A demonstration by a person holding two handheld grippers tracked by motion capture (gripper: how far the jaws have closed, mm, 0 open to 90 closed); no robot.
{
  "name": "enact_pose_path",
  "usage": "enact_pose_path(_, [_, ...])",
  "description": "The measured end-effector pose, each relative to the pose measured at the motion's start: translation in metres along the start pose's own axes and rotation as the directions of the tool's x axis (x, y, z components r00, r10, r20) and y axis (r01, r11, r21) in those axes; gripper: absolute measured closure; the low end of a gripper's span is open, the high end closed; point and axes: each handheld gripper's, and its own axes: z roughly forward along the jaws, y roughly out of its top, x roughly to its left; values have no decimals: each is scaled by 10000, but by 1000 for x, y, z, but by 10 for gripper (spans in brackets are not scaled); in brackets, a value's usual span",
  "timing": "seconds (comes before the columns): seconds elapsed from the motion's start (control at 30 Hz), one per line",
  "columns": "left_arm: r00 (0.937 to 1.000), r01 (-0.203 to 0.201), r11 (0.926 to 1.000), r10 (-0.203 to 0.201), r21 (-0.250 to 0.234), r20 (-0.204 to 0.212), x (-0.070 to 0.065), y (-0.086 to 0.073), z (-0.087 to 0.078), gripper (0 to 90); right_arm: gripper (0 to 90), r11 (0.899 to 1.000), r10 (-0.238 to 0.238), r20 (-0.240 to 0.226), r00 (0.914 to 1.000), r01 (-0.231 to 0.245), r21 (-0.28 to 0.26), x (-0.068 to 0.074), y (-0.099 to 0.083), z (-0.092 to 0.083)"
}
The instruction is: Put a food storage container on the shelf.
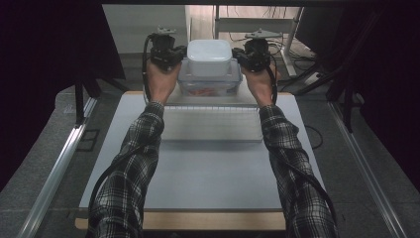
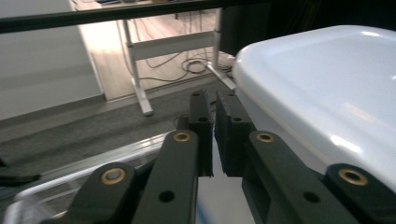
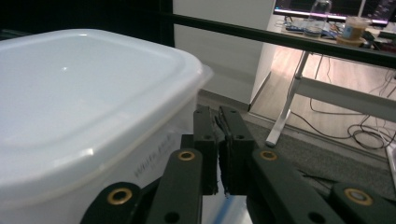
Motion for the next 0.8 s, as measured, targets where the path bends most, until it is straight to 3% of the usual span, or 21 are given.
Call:
enact_pose_path(0.07, [9992, 339, 9994, -338, -65, 215, 6, -7, -13, 787, 765, 9999, 120, -140, 9998, -120, -13, -3, -8, -12])
enact_pose_path(0.2, [9973, 157, 9999, -157, 7, 719, 5, -31, -43, 623, 608, 9991, 306, -559, 9980, -323, -285, -1, -23, -41])
enact_pose_path(0.3, [9919, 352, 9994, -344, -50, 1224, -2, -57, -60, 489, 490, 9993, 316, -1025, 9942, -337, -187, 7, -39, -63])
enact_pose_path(0.43, [9837, 94, 9999, -109, 95, 1793, -16, -97, -78, 322, 367, 9996, 284, -1363, 9903, -274, 94, 21, -68, -84])
enact_pose_path(0.47, [9803, 23, 9998, -61, 196, 1977, -20, -107, -82, 272, 333, 9995, 287, -1428, 9893, -270, 139, 25, -76, -88])
enact_pose_path(0.6, [9775, -222, 9966, 50, 796, 2109, -32, -151, -90, 108, 231, 9983, 259, -1869, 9820, -156, 566, 38, -115, -98])
enact_pose_path(0.73, [9723, 67, 9920, -360, 1263, 2310, -35, -195, -93, 37, 154, 9947, 298, -1881, 9817, -106, 1023, 47, -155, -104])
enact_pose_path(0.8, [9737, -137, 9859, -247, 1666, 2267, -36, -216, -93, 21, 127, 9911, 476, -1891, 9808, -227, 1315, 51, -174, -106])
